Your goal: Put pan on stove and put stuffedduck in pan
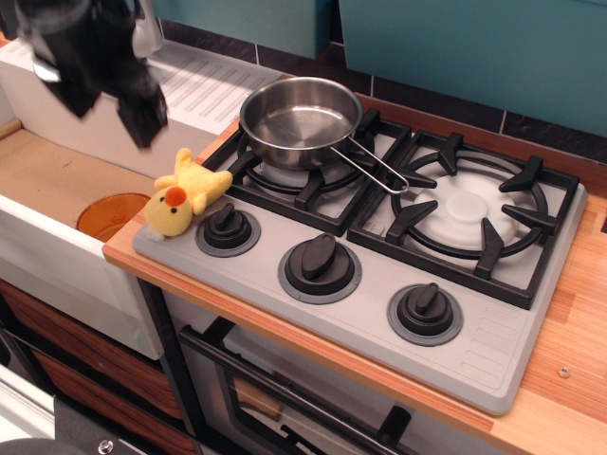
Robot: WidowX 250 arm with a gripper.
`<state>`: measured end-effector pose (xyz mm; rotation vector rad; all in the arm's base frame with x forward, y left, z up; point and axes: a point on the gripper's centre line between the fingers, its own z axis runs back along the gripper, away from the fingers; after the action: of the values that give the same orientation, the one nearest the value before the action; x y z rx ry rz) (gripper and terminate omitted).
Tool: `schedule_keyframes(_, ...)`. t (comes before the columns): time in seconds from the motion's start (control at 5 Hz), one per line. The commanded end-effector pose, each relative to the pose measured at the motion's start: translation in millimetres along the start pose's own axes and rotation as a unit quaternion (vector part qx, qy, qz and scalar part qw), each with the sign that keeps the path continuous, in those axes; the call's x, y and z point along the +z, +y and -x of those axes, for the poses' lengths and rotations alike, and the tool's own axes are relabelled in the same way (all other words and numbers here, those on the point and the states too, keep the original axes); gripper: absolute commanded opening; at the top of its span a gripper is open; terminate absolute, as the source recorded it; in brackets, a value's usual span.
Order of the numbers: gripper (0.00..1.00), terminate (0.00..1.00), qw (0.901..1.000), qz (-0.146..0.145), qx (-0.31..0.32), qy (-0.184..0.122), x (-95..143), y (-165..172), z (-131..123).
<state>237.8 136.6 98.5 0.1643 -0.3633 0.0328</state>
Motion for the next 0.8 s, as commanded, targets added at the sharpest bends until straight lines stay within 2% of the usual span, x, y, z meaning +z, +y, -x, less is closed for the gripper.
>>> schedule_keyframes(0.0, 1.0, 0.0, 0.9993, 0.007, 0.005, -0.035, -10, -13, -5)
schedule_keyframes(0.2, 1.0, 0.0, 0.9989, 0.011, -0.004, -0.045, -24, -20, -11)
schedule_keyframes(0.4, 1.0, 0.0, 0.9968, 0.023, -0.023, -0.073, -54, -20, -11)
schedule_keyframes(0.6, 1.0, 0.0, 0.9962, 0.025, -0.028, -0.078, -71, -25, -7)
